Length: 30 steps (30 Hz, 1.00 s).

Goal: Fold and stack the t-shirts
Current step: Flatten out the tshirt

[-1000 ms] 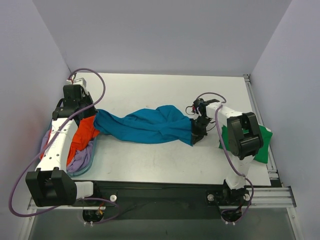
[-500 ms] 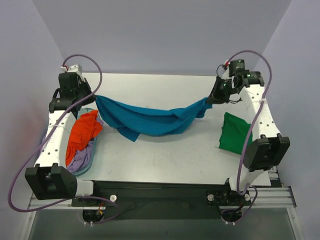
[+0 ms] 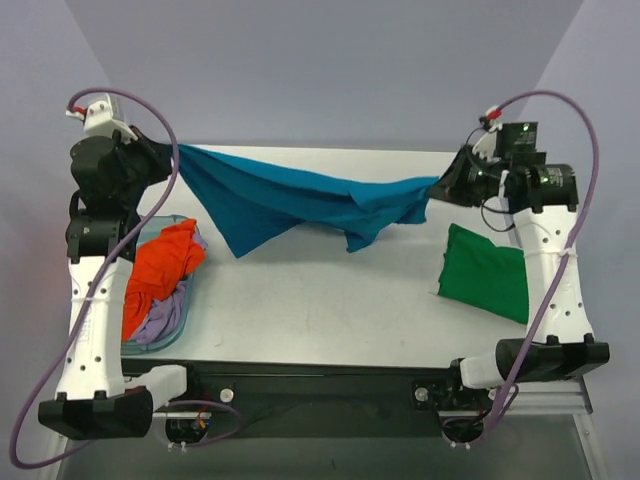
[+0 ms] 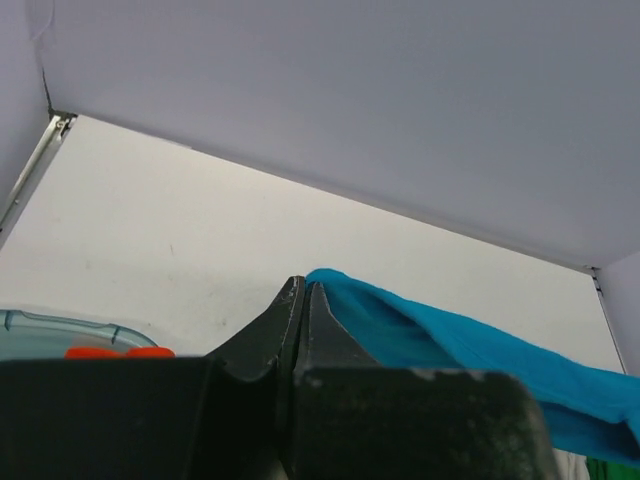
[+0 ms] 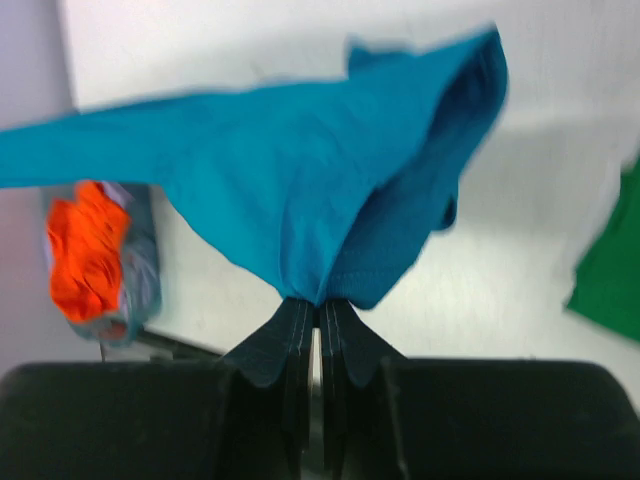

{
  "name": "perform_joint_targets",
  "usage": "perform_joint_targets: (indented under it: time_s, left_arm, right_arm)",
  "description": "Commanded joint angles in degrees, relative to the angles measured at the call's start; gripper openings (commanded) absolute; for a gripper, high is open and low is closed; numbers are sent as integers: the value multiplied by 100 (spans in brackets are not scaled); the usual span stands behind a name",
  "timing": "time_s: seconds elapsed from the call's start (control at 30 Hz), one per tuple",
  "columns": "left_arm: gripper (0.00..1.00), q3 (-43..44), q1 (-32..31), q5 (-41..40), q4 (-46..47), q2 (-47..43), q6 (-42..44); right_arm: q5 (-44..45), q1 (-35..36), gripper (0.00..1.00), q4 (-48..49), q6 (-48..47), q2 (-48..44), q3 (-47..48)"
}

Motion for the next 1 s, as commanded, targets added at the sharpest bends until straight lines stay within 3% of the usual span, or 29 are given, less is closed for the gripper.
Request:
perform_joint_targets:
  time_s: [0.0,0.1,0.13,0.23,0.3,0.6,0.97]
  left_arm:
    - [0,-753,-18,53,163,-375,-73]
    - [0,-1665,-9,53,31,-604,-12]
    - [0,-1878,-9,62,-21,-666,6]
    - [0,-2643,-35,140,-39,-815,24]
    - [0,-2994,-36,298,-65,-851,-20]
    - [0,-3295,-36,396,-259,-1044,-20]
    - [0,-3365,-27,299,-426,-1290,-38]
  right_arm:
    - [-46,40,0,-4,49,-18,-1689]
    - [-28,66,2,277,93,104,-3175]
    - [-11,110,14,487,41,174,-3509]
    - [524,294,33,734,-47,455,-4354]
    - [666,443,38,910,-92,579,-4758]
    - [718,1419,40,1526,-4,974,-5086]
    - [772,1507,39,1517,5,1448,-4953]
